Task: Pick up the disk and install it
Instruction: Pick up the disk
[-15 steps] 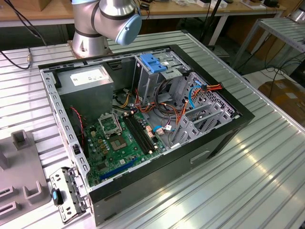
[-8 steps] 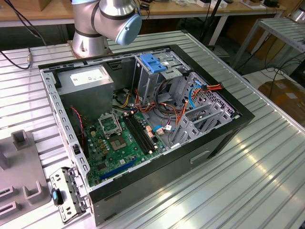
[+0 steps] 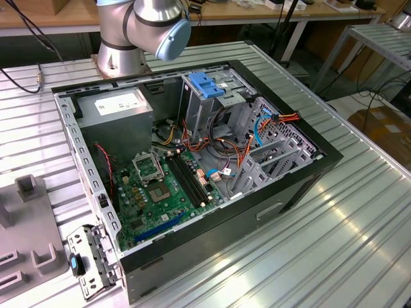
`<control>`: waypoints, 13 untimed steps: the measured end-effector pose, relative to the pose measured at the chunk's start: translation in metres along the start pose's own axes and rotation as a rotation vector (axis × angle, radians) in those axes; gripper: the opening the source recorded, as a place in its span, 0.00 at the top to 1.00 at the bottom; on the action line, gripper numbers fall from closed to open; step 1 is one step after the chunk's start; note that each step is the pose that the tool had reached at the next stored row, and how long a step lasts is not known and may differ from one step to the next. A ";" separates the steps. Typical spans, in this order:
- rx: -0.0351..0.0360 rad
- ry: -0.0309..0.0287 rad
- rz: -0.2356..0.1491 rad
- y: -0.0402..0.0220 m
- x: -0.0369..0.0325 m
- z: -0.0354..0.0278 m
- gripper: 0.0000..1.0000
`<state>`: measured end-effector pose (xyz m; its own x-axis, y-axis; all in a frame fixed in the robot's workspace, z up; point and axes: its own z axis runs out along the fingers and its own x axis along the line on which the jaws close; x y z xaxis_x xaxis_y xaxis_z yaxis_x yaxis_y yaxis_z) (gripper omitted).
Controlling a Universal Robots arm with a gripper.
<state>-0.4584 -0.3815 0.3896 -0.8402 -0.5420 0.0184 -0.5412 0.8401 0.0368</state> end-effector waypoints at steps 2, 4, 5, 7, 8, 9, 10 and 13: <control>0.0000 0.0000 0.000 0.0000 0.0000 0.0000 0.85; 0.0001 0.0000 -0.001 0.0000 0.0000 0.0000 0.85; 0.0000 0.0000 -0.001 0.0000 0.0000 0.0000 0.85; 0.0001 0.0001 -0.004 0.0000 0.0000 0.0000 0.85; 0.0002 0.0004 -0.012 0.0000 0.0000 0.0000 0.85; 0.0005 0.0007 -0.023 -0.0001 0.0000 0.0001 0.85; 0.0010 0.0017 -0.052 0.0000 0.0000 0.0003 0.85; 0.0029 0.0044 -0.136 -0.0001 0.0000 0.0007 0.85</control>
<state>-0.4584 -0.3816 0.3889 -0.7592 -0.6506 0.0178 -0.6498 0.7592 0.0364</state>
